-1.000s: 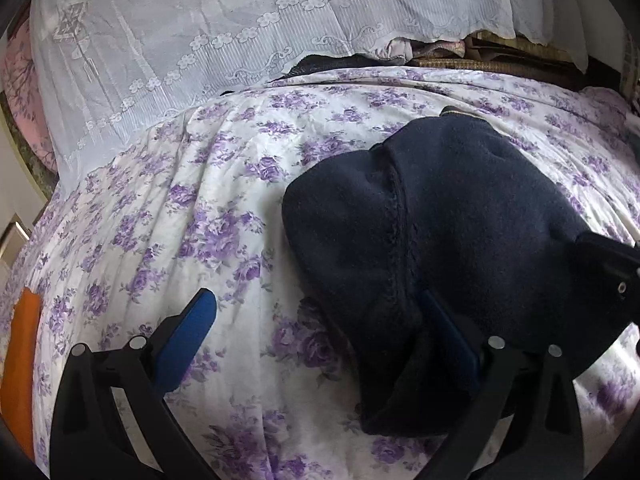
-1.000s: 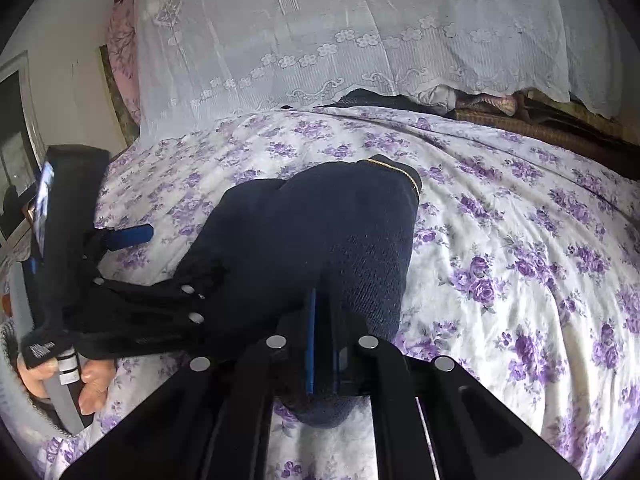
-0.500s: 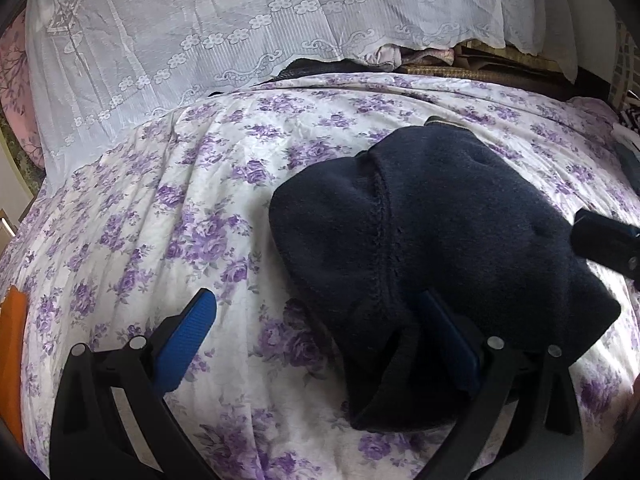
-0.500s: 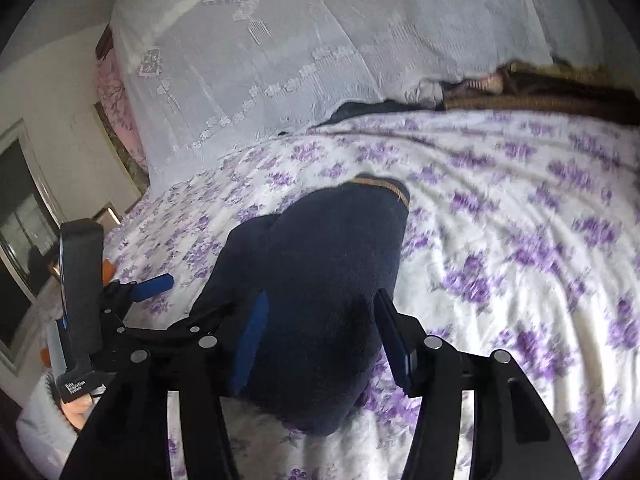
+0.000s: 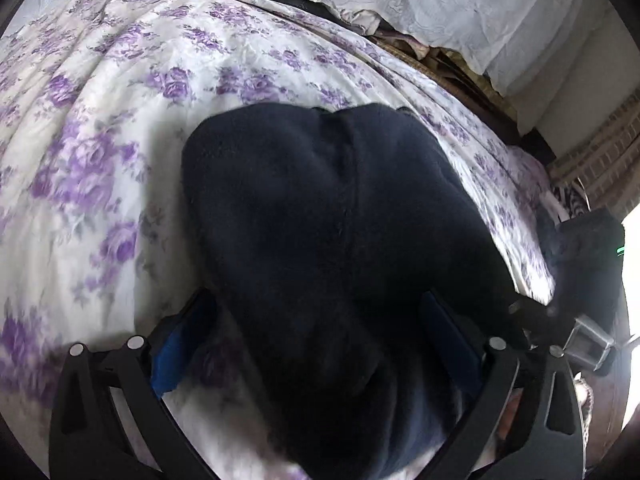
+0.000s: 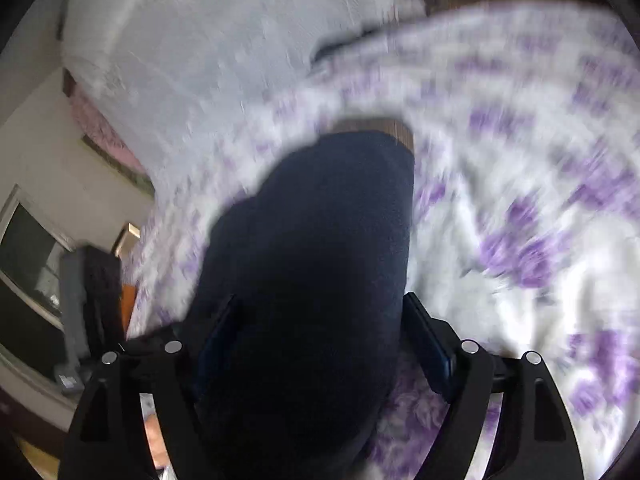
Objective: Fold small clothes
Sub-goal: 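Lift the folded cardigan with both tools and carry it to the clothes stack, then lower the cardigan onto the striped clothes stack and open both tools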
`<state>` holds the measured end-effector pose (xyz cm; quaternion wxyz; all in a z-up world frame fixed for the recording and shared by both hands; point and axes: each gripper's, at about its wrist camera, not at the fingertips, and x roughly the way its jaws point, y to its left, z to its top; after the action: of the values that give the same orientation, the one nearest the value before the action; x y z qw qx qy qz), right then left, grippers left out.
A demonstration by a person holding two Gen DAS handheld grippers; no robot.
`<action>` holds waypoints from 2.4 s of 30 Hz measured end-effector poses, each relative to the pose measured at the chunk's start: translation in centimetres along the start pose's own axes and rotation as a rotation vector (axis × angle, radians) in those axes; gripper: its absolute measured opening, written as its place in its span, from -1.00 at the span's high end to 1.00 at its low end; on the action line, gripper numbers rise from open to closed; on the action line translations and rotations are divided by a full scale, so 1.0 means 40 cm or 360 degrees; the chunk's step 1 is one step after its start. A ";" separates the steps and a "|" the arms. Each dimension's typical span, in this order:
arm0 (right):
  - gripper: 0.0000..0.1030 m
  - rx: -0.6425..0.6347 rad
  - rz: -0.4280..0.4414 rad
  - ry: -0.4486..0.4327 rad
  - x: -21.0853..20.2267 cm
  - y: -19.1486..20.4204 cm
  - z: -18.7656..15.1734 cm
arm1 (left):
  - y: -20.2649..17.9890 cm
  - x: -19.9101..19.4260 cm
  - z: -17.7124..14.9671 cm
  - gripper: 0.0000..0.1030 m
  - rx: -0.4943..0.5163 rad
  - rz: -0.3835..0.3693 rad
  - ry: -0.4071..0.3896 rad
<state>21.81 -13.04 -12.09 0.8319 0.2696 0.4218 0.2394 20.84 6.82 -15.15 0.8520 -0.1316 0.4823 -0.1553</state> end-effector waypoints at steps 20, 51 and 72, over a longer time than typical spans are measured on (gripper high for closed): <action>0.02 -0.0238 -0.0138 -0.0420 -0.344 -0.026 0.011 | -0.396 -0.044 0.021 0.05 0.0467 0.0014 -0.0238; 0.00 0.0427 -0.0737 -0.1039 -1.197 -0.857 0.238 | -1.615 0.411 0.096 -0.44 0.1240 -0.0082 -0.0218; -0.19 0.0100 -0.1239 -0.1178 -1.238 -0.534 0.079 | -1.478 0.177 -0.043 -0.84 0.1284 -0.0016 -0.0508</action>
<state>1.88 -60.60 3.96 0.9438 0.1844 0.1762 -0.2103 14.66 -50.29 0.58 0.8983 0.1871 0.2446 -0.3133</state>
